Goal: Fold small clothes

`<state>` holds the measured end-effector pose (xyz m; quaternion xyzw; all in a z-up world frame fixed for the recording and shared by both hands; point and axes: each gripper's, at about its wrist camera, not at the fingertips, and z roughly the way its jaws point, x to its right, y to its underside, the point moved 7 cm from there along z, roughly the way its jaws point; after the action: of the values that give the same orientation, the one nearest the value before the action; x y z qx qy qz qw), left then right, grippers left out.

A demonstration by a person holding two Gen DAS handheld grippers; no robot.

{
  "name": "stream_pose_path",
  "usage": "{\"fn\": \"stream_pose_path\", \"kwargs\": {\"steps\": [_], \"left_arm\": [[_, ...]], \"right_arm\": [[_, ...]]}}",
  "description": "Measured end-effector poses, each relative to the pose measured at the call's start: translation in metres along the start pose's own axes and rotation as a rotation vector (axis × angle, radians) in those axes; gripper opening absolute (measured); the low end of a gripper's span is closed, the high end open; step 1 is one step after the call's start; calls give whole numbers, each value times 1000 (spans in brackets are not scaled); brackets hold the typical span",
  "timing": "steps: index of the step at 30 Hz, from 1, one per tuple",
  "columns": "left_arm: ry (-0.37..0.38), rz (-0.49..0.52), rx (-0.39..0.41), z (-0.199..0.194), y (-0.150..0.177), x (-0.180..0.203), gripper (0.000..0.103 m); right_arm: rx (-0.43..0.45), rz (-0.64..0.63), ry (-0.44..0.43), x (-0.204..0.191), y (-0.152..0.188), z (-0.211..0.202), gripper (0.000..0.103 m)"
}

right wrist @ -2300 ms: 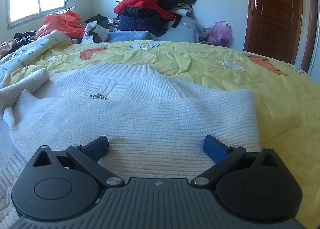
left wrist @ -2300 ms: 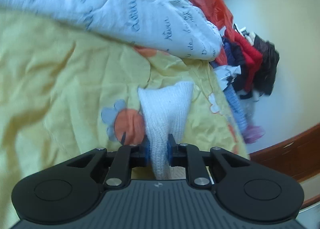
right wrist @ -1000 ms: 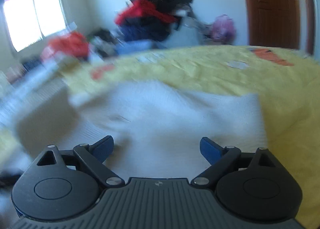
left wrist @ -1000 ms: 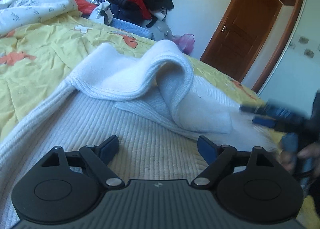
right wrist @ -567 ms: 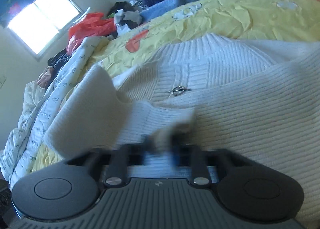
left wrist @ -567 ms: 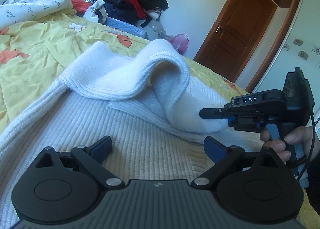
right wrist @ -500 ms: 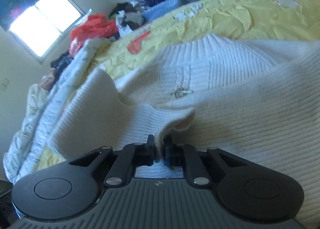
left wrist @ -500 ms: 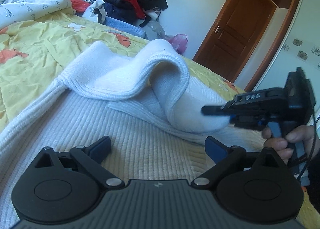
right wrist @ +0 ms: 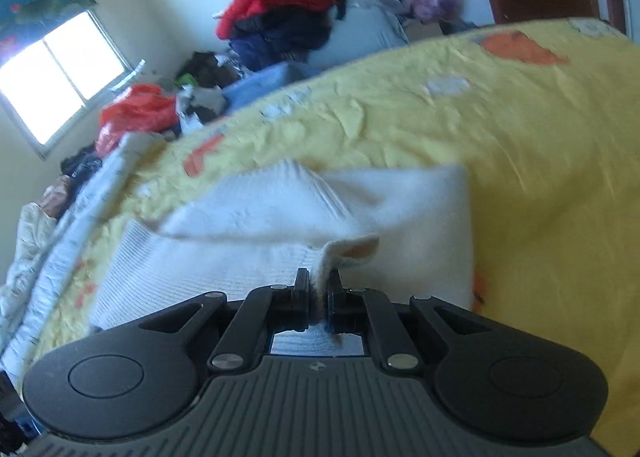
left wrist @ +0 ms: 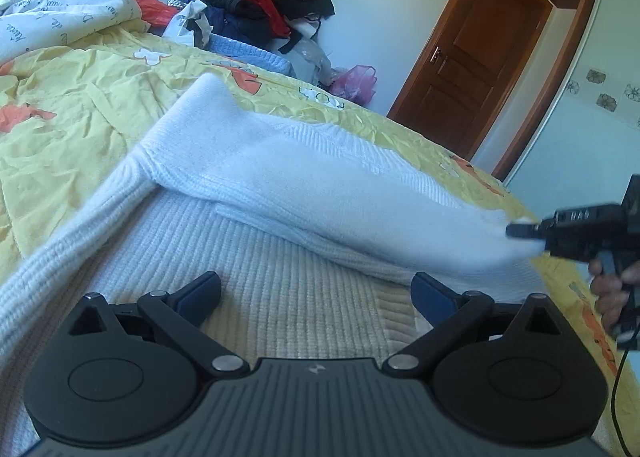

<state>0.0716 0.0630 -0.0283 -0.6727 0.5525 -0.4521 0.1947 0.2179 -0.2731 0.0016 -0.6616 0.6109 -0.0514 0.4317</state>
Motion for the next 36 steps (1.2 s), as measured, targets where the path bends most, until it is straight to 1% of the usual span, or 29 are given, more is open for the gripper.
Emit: {"fn": "stream_pose_path", "kwargs": {"steps": [2,5,10,11,15,19,21,22,24,26,27,28,29,30,31,32,33,34,36], "left_arm": [[-7,11,-3,0,0,1,103],[-16,22,-6,1,0,3,103],[-23,31,-8,1,1,3,103],[-24,32,-8,1,1,3,103],[-26,35,-10,1,1,3,103],[-27,35,-10,1,1,3,103],[-27,36,-10,1,1,3,103],[-26,35,-10,1,1,3,103],[-26,34,-9,1,1,3,103],[-31,36,-11,1,1,3,103],[-56,37,-12,-1,0,4,103],[-94,47,-11,-3,-3,6,103],[-118,72,-8,-6,-7,11,103],[-111,102,5,-7,-12,17,103],[-97,138,31,-7,-19,24,103],[-97,171,57,-6,-24,31,103],[-111,210,80,0,-29,37,103],[-125,243,88,8,-33,43,103],[-148,293,66,31,-36,49,103]], "right_arm": [[-6,4,3,-1,8,9,11],[7,15,-4,-1,10,10,11],[82,32,-38,2,-7,-13,11],[79,28,-27,5,-7,-12,11],[13,-3,44,17,9,7,11],[31,17,42,20,17,7,9],[27,5,55,21,18,9,10],[28,3,64,22,18,10,13],[32,19,69,22,19,9,13],[62,17,101,18,18,1,16],[98,-3,129,13,17,-7,22],[148,-49,155,1,16,-18,26],[191,-85,165,-10,16,-28,28],[221,-116,148,-24,17,-36,31],[230,-136,129,-36,18,-39,37],[231,-156,123,-46,21,-38,40],[221,-181,127,-55,24,-33,43],[206,-211,148,-64,29,-24,44],[167,-242,208,-69,39,-5,45]]}}
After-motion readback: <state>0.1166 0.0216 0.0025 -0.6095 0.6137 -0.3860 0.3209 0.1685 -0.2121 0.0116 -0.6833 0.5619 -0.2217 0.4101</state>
